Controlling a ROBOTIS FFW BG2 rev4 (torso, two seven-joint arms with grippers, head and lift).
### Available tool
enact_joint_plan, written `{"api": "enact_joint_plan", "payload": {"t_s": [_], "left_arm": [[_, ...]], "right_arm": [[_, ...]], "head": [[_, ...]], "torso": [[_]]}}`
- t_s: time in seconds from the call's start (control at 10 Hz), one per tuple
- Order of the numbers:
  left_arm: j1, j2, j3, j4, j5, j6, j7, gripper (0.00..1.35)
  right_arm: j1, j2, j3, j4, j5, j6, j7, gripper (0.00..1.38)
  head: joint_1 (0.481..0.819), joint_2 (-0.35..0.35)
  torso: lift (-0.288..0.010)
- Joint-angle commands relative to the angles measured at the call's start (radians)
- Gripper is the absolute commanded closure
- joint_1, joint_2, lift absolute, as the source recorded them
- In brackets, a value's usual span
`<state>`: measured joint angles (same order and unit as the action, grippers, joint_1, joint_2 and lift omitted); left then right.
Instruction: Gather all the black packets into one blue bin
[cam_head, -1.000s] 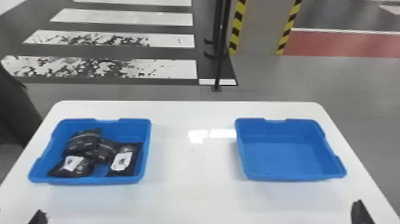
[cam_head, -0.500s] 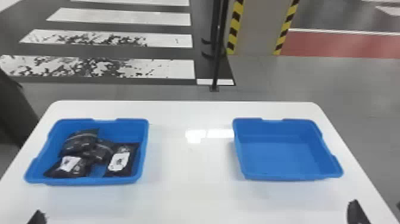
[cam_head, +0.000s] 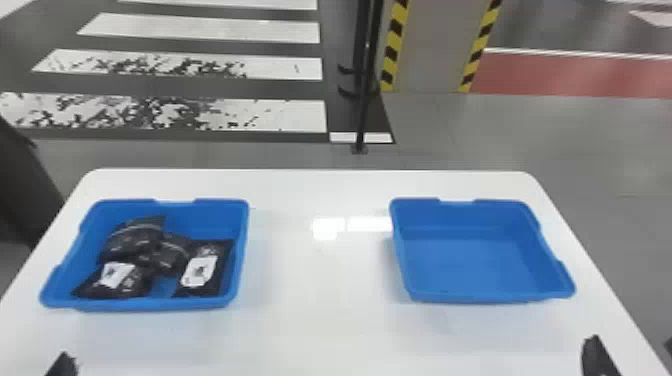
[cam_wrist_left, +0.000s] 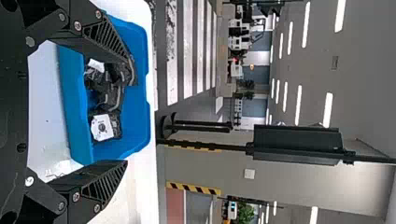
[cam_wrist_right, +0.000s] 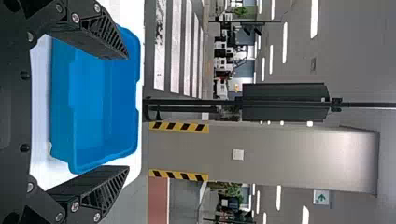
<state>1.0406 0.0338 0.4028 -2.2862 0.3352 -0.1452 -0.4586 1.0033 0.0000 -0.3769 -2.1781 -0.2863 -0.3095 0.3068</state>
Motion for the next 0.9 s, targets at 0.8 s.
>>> {"api": "enact_joint_plan", "payload": {"t_s": [0.8], "left_arm": [[-0.010,-0.003,-0.002,0.002,-0.012,0.008,0.000,0.28]], "right_arm": [[-0.004,0.001,0.002,0.005,-0.015,0.003,0.000,0.19]], "head": [[0.695,-0.082]], "torso": [[-0.110]]}}
